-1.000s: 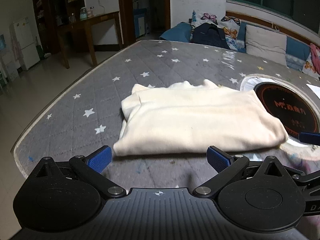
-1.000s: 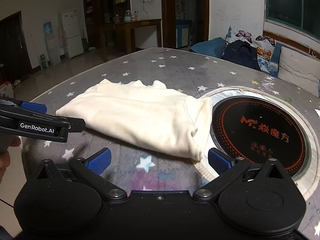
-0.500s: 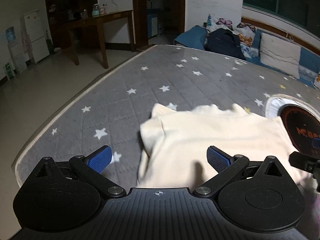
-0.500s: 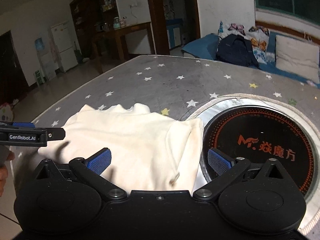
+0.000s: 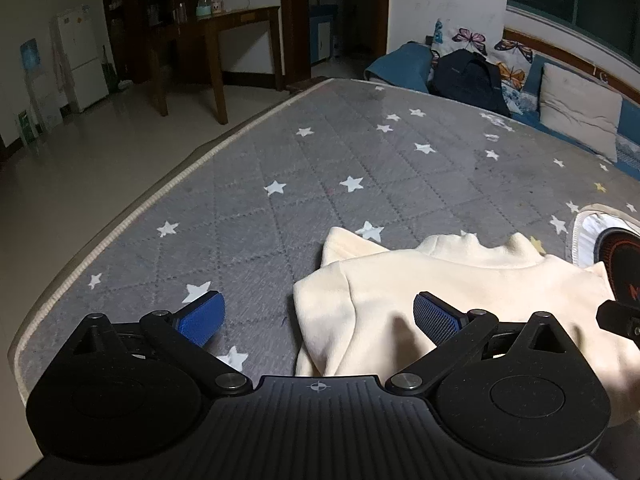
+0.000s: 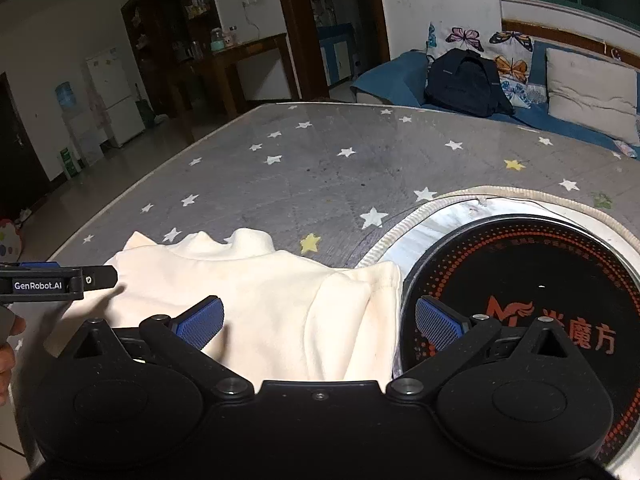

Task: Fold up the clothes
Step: 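Move both open grippers down onto the edge of the cream garment, then close the left gripper on the garment edge while the right gripper closes beside it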

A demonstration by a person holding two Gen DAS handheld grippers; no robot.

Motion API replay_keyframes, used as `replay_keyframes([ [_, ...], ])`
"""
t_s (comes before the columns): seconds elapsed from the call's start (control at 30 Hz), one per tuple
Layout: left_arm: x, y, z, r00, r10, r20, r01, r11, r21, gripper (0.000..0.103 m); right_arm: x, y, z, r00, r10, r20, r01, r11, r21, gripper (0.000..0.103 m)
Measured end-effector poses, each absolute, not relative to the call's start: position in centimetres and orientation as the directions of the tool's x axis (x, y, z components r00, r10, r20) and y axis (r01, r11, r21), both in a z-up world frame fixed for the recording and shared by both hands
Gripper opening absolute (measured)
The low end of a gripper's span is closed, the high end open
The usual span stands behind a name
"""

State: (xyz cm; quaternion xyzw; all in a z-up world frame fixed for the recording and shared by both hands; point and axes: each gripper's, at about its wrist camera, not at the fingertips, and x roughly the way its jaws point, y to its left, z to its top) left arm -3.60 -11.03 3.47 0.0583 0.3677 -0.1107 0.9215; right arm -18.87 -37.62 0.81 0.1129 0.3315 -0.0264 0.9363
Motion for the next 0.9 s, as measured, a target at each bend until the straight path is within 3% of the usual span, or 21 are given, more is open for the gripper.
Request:
replay_keyframes([
  [0.2, -2.5, -11.1, 2.7, 0.680, -0.178, -0.711, 0.261, 0.965, 0.009, 0.102, -18.0, -37.9, 0.3, 0.767, 0.040, -0.641, 0.122, 0.971, 0.206, 0.096],
  [0.27, -2.3, -11.2, 2.5, 0.674, -0.178, -0.717, 0.264, 0.965, 0.009, 0.102, -17.8, -38.1, 0.0, 0.762, 0.051, -0.645, 0.118, 0.969, 0.215, 0.090],
  [0.43, -2.0, -11.2, 2.0, 0.664, -0.177, -0.726, 0.266, 0.964, 0.008, 0.102, -17.1, -38.4, -0.4, 0.755, 0.060, -0.653, 0.117, 0.967, 0.224, 0.089],
  [0.8, -1.3, -11.7, 1.4, 0.644, -0.189, -0.741, 0.266, 0.964, -0.015, 0.102, -17.1, -38.0, -0.8, 0.754, 0.060, -0.654, 0.101, 0.973, 0.206, 0.078],
  [0.9, -1.2, -11.6, 1.2, 0.634, -0.209, -0.745, 0.269, 0.962, -0.041, 0.098, -17.0, -38.0, -0.8, 0.756, 0.061, -0.651, 0.101, 0.973, 0.208, 0.078],
])
